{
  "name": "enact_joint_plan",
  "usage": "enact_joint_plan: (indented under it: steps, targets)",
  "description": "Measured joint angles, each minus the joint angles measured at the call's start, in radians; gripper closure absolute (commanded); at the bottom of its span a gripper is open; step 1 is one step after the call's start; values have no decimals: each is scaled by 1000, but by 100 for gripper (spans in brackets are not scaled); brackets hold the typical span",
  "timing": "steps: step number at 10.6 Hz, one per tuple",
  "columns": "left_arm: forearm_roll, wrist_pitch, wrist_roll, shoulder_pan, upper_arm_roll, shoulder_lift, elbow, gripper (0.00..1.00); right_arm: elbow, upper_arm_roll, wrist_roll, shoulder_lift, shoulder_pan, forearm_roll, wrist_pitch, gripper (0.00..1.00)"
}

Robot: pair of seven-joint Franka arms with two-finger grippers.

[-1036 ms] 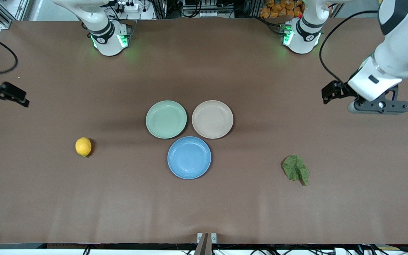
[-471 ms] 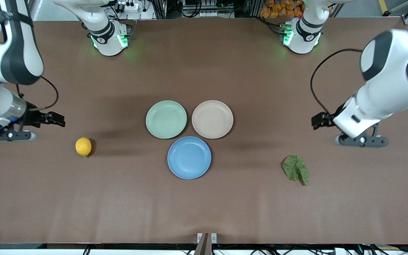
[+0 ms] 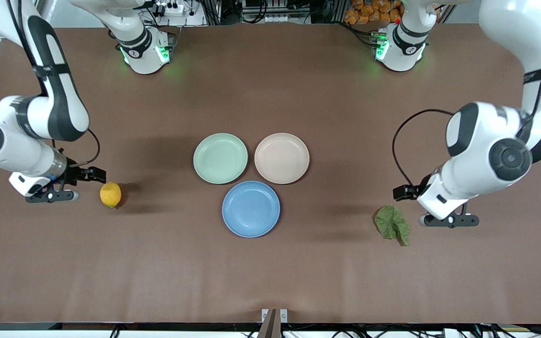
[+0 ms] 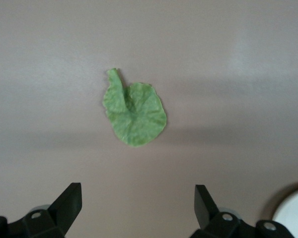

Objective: Place lemon and lettuce in plates
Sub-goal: 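Grasp the lemon with the right gripper while the left gripper grasps the lettuce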

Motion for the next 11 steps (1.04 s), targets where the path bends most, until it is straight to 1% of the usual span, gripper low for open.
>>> enact_joint_plan:
  steps: [2, 4, 7, 8, 9, 10, 11]
  targets:
    - [7, 58, -12, 2, 3, 64, 2, 0, -37, -1, 0, 37, 0, 0, 96, 0]
    - [70, 98, -12, 3, 3, 117, 3, 0, -77, -1, 0, 75, -2, 0, 193, 0]
    - [127, 160, -12, 0, 3, 188, 4, 0, -91, -2, 0, 131, -2, 0, 284, 0]
    - [134, 182, -12, 0, 3, 210, 4, 0, -95, -2, 0, 150, -2, 0, 319, 15]
    - [136, 201, -12, 0, 3, 227, 4, 0, -99, -2, 0, 167, -2, 0, 352, 57]
    - [137, 224, -11, 2, 3, 243, 4, 0, -100, -2, 0, 179, -2, 0, 367, 81]
    - [137, 253, -10, 2, 4, 260, 5, 0, -100, -2, 0, 185, -2, 0, 370, 100]
